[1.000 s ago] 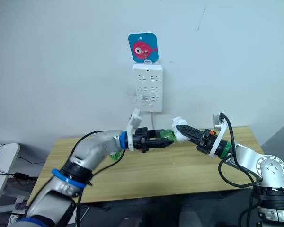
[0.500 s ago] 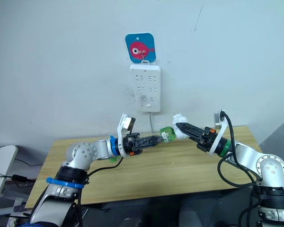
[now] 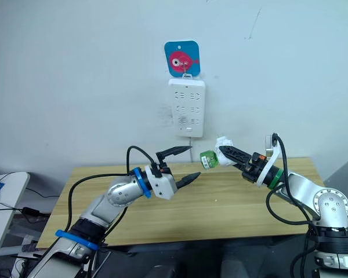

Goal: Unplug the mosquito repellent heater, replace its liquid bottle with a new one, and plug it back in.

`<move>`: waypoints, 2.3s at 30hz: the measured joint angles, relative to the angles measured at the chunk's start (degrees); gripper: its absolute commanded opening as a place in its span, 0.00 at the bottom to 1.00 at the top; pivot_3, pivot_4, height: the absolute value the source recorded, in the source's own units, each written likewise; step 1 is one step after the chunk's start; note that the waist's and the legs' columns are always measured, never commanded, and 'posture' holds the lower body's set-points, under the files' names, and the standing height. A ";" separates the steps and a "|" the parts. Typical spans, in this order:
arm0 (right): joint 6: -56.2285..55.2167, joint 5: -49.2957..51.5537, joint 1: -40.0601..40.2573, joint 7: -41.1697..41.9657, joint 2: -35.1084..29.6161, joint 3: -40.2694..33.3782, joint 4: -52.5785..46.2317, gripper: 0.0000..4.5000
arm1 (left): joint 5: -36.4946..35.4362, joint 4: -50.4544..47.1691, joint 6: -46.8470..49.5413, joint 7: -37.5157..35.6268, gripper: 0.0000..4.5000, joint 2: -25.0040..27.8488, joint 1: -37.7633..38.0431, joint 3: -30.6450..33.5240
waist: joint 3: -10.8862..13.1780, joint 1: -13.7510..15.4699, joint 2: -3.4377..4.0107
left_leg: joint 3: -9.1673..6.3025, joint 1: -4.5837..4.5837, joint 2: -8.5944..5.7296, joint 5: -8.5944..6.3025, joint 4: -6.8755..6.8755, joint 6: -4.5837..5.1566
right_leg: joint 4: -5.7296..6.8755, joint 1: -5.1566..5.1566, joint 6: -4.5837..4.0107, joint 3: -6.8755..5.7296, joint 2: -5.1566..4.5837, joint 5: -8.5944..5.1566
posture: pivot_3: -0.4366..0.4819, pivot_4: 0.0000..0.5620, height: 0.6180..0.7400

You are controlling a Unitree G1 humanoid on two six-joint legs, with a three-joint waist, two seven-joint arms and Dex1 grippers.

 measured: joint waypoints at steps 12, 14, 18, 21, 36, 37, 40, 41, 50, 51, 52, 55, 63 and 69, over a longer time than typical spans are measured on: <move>0.06 1.09 -0.01 -0.45 -0.02 0.04 0.00 0.66 | 13.93 7.74 -3.15 14.90 0.80 -2.75 -7.25 -2.38 | -0.02 -0.52 -0.02 | -0.03 0.04 0.01 0.00 0.01 0.00 | 0.25 -0.05 0.01 -0.11 0.00 0.00 | 0.42 0.18 1.00; 0.04 1.22 0.02 -0.46 -0.05 0.02 -0.02 0.66 | 14.08 7.82 -4.05 15.79 0.65 -2.56 -7.31 -2.60 | -0.03 -0.54 -0.02 | -0.03 0.04 0.02 0.00 0.01 0.00 | 0.26 -0.05 0.01 -0.11 0.00 0.00 | 0.42 0.18 1.00; 0.04 2.10 0.20 -0.51 -0.04 0.03 -0.37 0.66 | 14.14 8.11 -5.07 16.67 0.50 -2.09 -7.46 -2.97 | -0.03 -0.61 -0.03 | -0.05 0.03 0.01 0.01 0.01 -0.01 | 0.26 -0.05 0.01 -0.12 0.00 0.00 | 0.42 0.17 1.00; 0.04 2.19 0.54 -0.68 -0.06 0.03 -0.65 0.66 | 12.16 9.01 -5.98 15.32 0.50 -1.79 -7.89 -3.55 | -0.04 -0.63 -0.02 | -0.05 0.03 0.01 0.01 0.02 -0.01 | 0.26 -0.06 0.01 -0.12 0.00 0.00 | 0.42 0.17 1.00; 5.11 1.68 -0.61 7.89 -3.42 3.05 -2.17 0.66 | -96.05 -4.12 102.82 -43.48 0.50 5.98 -12.90 1.96 | -0.34 -2.81 0.31 | -0.28 0.04 0.10 0.01 0.09 -0.01 | 0.34 -0.09 0.04 -0.42 0.40 -0.04 | 0.44 0.14 1.00; 5.20 1.69 -0.92 8.14 -3.42 3.49 -2.51 0.66 | -96.60 -3.25 105.57 -44.24 0.50 5.97 -13.02 2.80 | -0.40 -2.96 0.27 | -0.28 0.07 0.12 0.01 0.08 -0.01 | 0.34 -0.07 0.04 -0.40 0.49 -0.04 | 0.43 0.14 1.00; 5.24 1.72 -0.81 8.21 -3.31 4.43 -2.38 0.66 | -95.93 -2.90 108.80 -44.75 0.50 5.58 -12.33 4.25 | -0.44 -3.00 0.21 | -0.29 0.05 0.15 0.02 0.08 -0.03 | 0.31 -0.07 0.02 -0.28 0.38 -0.03 | 0.43 0.14 1.00; 5.24 1.74 -0.77 8.21 -3.28 4.45 -2.38 0.66 | -95.67 -2.90 109.36 -44.72 0.50 5.10 -12.01 4.97 | -0.44 -2.95 0.21 | -0.29 0.05 0.15 0.02 0.09 -0.04 | 0.31 -0.07 0.02 -0.25 0.27 -0.03 | 0.43 0.14 1.00; 3.57 1.79 0.39 6.93 -4.13 2.66 -2.33 0.66 | -90.46 -2.06 109.76 -42.70 0.86 0.87 -9.66 11.88 | -0.47 -2.29 0.20 | -0.21 0.05 0.15 0.02 0.10 -0.05 | 0.29 -0.09 0.01 -0.21 0.20 -0.02 | 0.44 0.16 1.00; 3.33 1.79 0.39 6.87 -4.15 2.36 -2.32 0.66 | -89.95 -1.93 109.74 -42.60 0.93 0.83 -9.65 12.58 | -0.47 -2.29 0.20 | -0.20 0.05 0.15 0.02 0.09 -0.05 | 0.29 -0.09 0.01 -0.21 0.20 -0.03 | 0.44 0.16 1.00; 3.08 1.79 0.34 6.60 -4.12 2.26 -2.31 0.66 | -89.25 -2.00 109.72 -42.62 0.99 0.62 -9.56 13.06 | -0.47 -2.26 0.21 | -0.20 0.05 0.16 0.02 0.09 -0.05 | 0.29 -0.09 0.01 -0.21 0.20 -0.03 | 0.44 0.16 1.00; 2.68 1.80 -0.03 5.89 -3.85 2.26 -1.84 0.66 | -87.47 -3.01 109.96 -42.64 1.00 0.11 -7.10 13.28 | -0.48 -2.24 0.21 | -0.15 0.05 0.15 0.02 0.08 -0.04 | 0.29 -0.10 0.01 -0.17 0.18 -0.02 | 0.44 0.17 1.00; 1.96 2.15 -0.80 4.52 -3.83 1.75 1.20 0.66 | -71.62 -15.52 93.28 -40.74 1.00 1.82 5.49 11.17 | -0.48 -1.89 0.21 | -0.10 0.05 0.15 0.02 0.04 -0.05 | 0.23 -0.10 -0.01 -0.13 0.13 -0.01 | 0.44 0.18 1.00; 1.62 2.28 -0.88 3.63 -3.58 1.64 1.49 0.66 | -27.64 -9.00 32.74 -24.73 1.00 4.29 5.91 1.01 | -0.48 0.09 0.21 | 0.11 0.07 0.18 0.02 0.01 -0.04 | -0.04 0.01 -0.14 -0.07 0.10 0.07 | 0.45 0.18 1.00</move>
